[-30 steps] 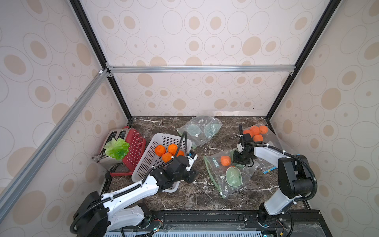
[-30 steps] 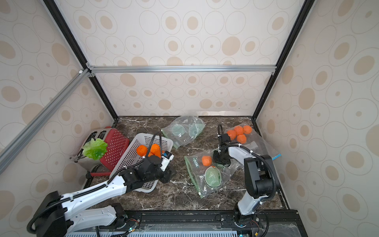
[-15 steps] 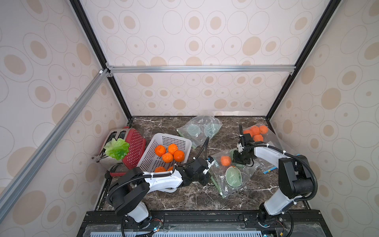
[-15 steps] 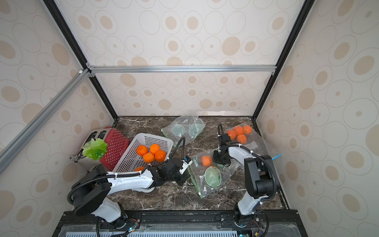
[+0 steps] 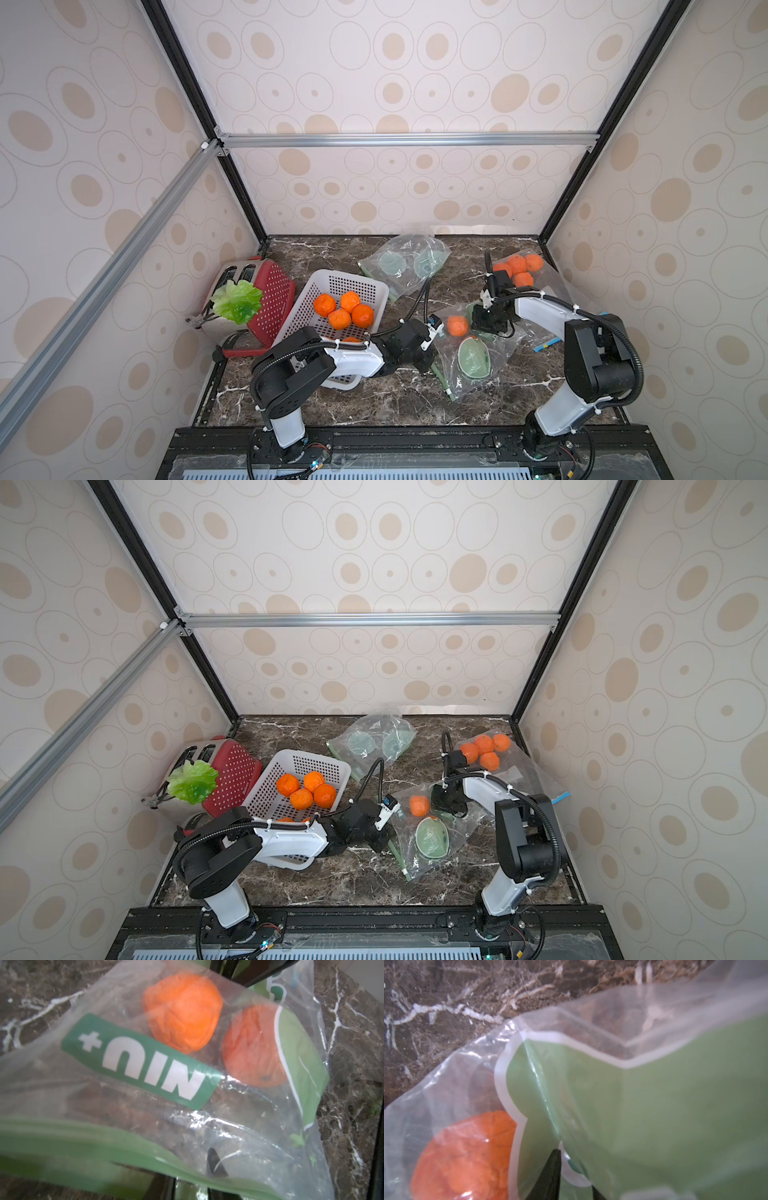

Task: Open the zip-top bag and take out the orange
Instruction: Pick up the orange from the zipper food storage bag.

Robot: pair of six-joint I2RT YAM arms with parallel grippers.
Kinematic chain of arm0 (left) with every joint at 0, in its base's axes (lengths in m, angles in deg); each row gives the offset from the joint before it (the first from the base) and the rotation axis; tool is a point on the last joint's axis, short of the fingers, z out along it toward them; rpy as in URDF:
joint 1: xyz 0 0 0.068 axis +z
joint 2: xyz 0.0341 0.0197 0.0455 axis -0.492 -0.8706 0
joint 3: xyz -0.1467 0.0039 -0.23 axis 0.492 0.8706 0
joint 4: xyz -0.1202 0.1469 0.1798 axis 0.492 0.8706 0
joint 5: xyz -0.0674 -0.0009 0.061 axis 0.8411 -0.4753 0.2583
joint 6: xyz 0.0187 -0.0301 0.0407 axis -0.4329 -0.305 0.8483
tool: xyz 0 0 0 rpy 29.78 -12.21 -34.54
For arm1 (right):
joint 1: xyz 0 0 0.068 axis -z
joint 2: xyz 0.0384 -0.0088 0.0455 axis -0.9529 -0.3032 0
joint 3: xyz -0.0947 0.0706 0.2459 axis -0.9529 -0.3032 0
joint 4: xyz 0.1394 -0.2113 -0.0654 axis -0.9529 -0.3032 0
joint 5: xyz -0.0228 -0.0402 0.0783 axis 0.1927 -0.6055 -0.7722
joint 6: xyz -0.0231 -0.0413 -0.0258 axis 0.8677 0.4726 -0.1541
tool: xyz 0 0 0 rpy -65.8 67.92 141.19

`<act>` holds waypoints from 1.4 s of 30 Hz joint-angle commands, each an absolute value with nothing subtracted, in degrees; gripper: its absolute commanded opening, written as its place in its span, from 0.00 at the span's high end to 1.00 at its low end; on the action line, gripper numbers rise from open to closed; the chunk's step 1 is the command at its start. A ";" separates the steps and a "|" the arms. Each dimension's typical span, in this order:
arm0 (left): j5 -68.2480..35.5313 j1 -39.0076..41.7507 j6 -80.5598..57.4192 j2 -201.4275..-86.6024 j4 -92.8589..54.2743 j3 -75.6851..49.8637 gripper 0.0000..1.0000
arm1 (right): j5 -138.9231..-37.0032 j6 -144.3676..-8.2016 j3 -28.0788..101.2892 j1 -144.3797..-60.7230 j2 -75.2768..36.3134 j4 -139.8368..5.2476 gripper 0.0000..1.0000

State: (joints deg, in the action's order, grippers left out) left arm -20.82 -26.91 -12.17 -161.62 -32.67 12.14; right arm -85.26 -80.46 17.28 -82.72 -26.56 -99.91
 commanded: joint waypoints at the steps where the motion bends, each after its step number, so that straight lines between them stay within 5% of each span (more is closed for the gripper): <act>1: -20.49 -27.04 -10.77 -164.53 -39.10 9.60 0.67 | -85.97 -80.78 16.48 -82.46 -26.50 -100.28 0.72; 5: -22.81 -27.07 -11.00 -166.58 -44.38 10.60 0.50 | -86.06 -80.78 16.63 -82.46 -26.38 -100.35 0.72; 10: -25.58 -26.63 -11.14 -169.79 -50.94 11.09 0.17 | -87.63 -80.87 16.66 -82.54 -26.98 -99.73 0.72; 16: -28.00 -26.19 -10.21 -172.16 -54.06 10.34 0.03 | -89.67 -79.62 17.16 -83.78 -27.97 -100.04 0.74; 30: -17.68 -25.46 -7.14 -173.29 -55.23 12.20 0.01 | -96.87 -76.49 18.12 -89.65 -29.36 -99.46 0.75; 42: -23.87 -25.41 -7.66 -172.47 -55.45 14.40 0.01 | -85.37 -79.16 23.16 -88.70 -26.41 -99.64 0.74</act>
State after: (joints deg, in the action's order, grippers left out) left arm -22.50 -25.75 -8.22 -173.09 -55.69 14.00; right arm -88.06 -78.34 20.28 -88.99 -26.89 -99.23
